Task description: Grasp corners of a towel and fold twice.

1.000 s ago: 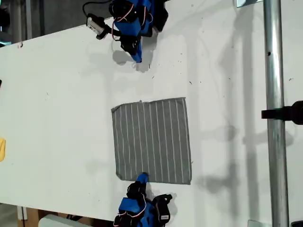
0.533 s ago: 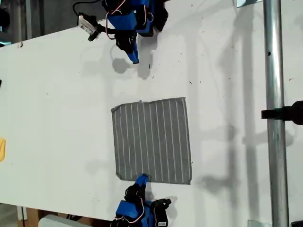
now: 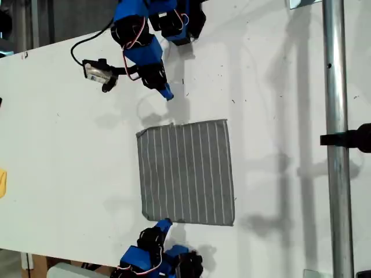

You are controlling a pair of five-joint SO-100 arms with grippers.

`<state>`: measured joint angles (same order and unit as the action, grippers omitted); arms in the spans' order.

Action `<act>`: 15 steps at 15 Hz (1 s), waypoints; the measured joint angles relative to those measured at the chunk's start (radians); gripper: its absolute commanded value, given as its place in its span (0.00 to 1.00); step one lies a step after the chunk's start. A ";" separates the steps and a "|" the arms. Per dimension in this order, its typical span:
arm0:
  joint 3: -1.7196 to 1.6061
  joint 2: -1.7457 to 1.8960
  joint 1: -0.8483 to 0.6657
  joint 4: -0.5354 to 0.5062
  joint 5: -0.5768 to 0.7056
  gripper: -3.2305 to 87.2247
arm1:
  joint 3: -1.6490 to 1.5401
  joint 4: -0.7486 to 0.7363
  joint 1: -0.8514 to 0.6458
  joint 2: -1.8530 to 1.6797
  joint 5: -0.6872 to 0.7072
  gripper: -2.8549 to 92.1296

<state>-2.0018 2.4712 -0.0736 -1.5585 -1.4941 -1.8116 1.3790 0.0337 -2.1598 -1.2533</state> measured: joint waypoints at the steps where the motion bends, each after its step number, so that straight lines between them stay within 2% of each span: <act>1: 0.069 -0.031 0.020 -0.029 0.006 0.00 | 0.129 0.040 0.028 0.132 0.037 0.04; 2: 0.118 -0.055 0.041 -0.052 0.006 0.00 | 0.261 0.077 0.054 0.265 0.081 0.14; 3: 0.144 -0.067 0.064 -0.060 0.006 0.00 | 0.379 0.110 0.078 0.380 0.118 0.30; 4: 0.152 -0.075 0.080 -0.064 0.000 0.00 | 0.482 0.149 0.098 0.480 0.150 0.38; 7: 0.152 -0.103 0.098 -0.077 -0.026 0.00 | 0.565 0.193 0.123 0.603 0.245 0.42; 9: 0.152 -0.109 0.098 -0.077 -0.034 0.00 | 0.581 0.198 0.144 0.670 0.285 0.41; 15: 0.152 -0.118 0.098 -0.077 -0.051 0.00 | 0.687 0.150 0.195 1.008 0.307 0.40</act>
<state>-1.8500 2.3531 0.0245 -1.6352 -1.5447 -1.1244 1.5294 0.2286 -1.1520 -0.9465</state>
